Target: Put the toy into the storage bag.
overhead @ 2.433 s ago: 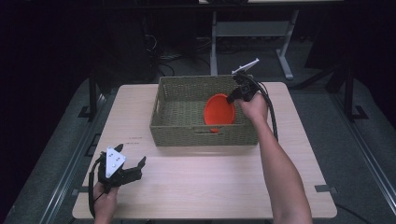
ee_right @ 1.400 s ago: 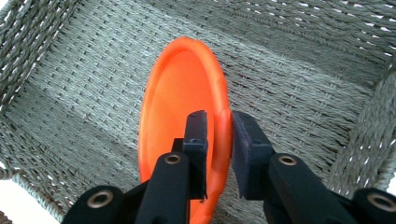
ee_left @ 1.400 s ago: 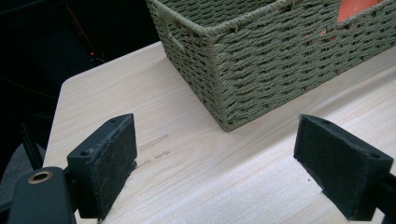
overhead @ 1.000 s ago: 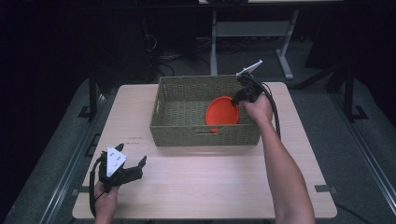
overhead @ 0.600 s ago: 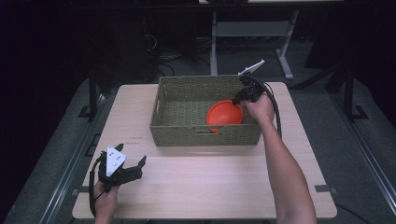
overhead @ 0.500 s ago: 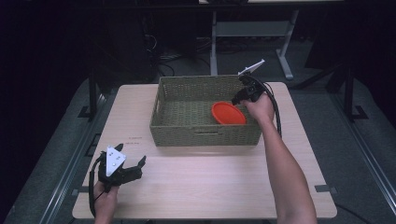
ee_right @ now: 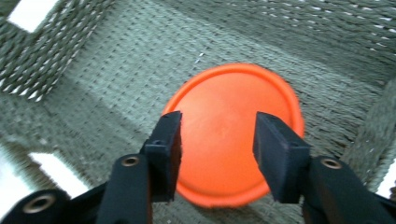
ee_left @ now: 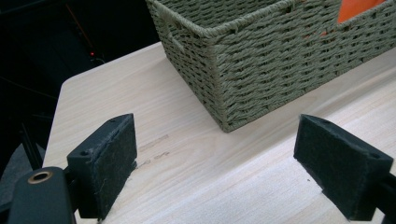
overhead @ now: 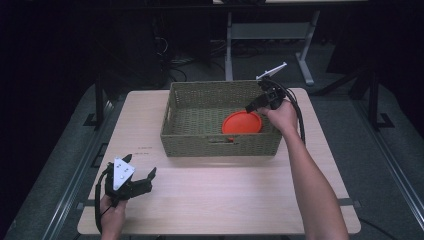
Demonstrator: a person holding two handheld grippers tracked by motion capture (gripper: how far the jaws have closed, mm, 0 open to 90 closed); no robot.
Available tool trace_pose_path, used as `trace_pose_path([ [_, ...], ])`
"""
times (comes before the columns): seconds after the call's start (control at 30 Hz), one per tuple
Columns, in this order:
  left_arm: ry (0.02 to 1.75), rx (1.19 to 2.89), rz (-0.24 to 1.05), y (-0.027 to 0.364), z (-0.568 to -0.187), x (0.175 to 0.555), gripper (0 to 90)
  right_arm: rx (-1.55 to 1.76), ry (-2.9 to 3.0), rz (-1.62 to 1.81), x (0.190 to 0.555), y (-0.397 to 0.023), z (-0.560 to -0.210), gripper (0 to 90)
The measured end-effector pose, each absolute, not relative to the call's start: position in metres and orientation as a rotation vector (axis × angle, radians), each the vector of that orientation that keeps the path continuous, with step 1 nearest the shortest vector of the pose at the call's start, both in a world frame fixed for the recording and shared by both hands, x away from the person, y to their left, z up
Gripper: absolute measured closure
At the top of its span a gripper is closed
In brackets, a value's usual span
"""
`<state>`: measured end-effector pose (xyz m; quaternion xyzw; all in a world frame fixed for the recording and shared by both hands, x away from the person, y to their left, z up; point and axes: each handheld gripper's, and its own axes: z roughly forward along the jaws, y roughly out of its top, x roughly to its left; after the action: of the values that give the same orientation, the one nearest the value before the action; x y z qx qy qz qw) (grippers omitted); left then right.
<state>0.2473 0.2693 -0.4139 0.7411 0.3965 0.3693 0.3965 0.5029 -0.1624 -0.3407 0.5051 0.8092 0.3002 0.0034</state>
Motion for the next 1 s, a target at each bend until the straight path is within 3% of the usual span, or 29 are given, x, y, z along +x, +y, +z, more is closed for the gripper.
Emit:
trace_pose_path([
  [0.37, 1.005, 1.88, 0.933, 0.268, -0.414, 0.247, 12.8, 1.515, 2.54, 1.113, 0.479, -0.173, -0.329, 35.0],
  [1.0, 0.999, 1.884, 0.939, 0.267, -0.414, 0.247, 12.7, 1.391, 2.593, 1.226, 0.43, -0.19, -0.314, 28.8],
])
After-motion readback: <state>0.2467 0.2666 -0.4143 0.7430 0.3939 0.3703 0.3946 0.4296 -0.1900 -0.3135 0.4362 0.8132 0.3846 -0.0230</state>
